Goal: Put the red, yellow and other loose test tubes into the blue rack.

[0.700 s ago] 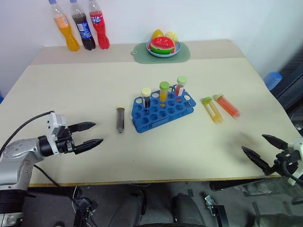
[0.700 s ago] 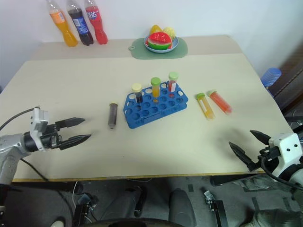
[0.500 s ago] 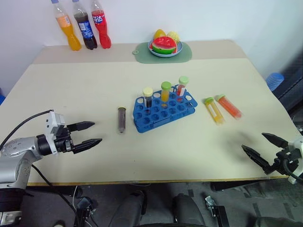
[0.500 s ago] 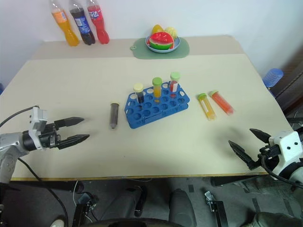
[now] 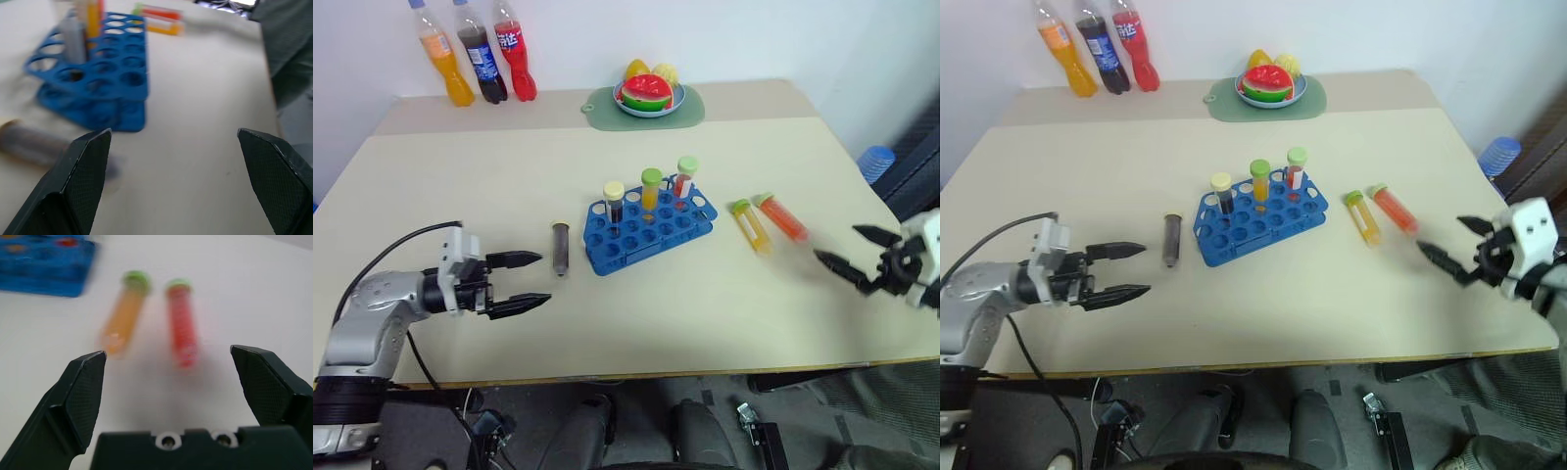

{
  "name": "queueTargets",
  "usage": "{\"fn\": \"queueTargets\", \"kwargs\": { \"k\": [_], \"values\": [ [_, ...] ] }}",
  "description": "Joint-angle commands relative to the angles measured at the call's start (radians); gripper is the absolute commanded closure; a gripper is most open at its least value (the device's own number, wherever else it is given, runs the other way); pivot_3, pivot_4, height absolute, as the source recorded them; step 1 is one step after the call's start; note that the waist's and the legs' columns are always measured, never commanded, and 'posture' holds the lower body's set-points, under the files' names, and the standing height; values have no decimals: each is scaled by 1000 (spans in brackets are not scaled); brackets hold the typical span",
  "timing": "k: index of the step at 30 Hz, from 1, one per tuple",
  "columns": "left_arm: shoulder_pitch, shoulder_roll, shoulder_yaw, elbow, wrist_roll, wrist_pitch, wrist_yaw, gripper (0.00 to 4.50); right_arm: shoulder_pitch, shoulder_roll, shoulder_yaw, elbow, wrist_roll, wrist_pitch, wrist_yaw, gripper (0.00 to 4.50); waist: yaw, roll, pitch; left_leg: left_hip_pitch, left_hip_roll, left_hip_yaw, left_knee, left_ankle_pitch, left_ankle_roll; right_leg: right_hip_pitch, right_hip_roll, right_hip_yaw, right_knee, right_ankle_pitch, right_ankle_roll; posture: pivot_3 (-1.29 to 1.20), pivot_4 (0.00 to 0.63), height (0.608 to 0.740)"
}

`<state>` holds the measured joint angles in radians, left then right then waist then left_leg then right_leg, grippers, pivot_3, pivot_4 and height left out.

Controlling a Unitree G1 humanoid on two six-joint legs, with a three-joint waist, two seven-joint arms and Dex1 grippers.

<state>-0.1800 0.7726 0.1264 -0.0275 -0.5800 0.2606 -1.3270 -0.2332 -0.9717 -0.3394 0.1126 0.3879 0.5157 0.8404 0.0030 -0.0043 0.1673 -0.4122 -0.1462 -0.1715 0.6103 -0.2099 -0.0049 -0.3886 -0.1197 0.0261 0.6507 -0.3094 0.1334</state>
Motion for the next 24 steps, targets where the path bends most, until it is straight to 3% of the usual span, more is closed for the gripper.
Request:
{"fn": "queueTargets", "kwargs": {
  "k": [1,6,10,15,21,24],
  "values": [
    [-18,1,-4,-71,-21,27,5,256,-215,-56,154,170,-77,82,71,0,-4,1,1,-1,0,0,0,0,0,0,0,0,0,1,1,0,150,740],
    [30,2,11,-168,-51,78,39,256,-633,-18,410,507,-232,168,198,0,-23,6,4,-5,0,1,1,0,0,-4,0,0,0,1,2,0,150,740],
    [113,5,45,-263,-80,115,89,256,-854,69,525,791,-349,119,247,0,-30,6,4,-8,1,2,0,1,-3,-9,1,1,0,2,2,0,150,740],
    [233,9,115,-373,-118,153,156,256,-993,164,564,1035,-438,26,246,0,-25,6,5,-10,1,2,0,2,-5,-10,1,1,0,2,2,0,150,740],
    [382,8,210,-495,-156,185,223,256,-1034,259,564,1167,-507,-48,169,0,-20,7,5,-10,1,2,1,2,-6,-11,1,2,2,2,2,0,150,740],
    [431,8,250,-533,-180,200,245,215,-1031,280,568,1190,-539,-73,154,1356,-20,7,5,-10,1,2,1,2,-6,-12,1,2,3,2,1,0,150,740]
  ]
}}
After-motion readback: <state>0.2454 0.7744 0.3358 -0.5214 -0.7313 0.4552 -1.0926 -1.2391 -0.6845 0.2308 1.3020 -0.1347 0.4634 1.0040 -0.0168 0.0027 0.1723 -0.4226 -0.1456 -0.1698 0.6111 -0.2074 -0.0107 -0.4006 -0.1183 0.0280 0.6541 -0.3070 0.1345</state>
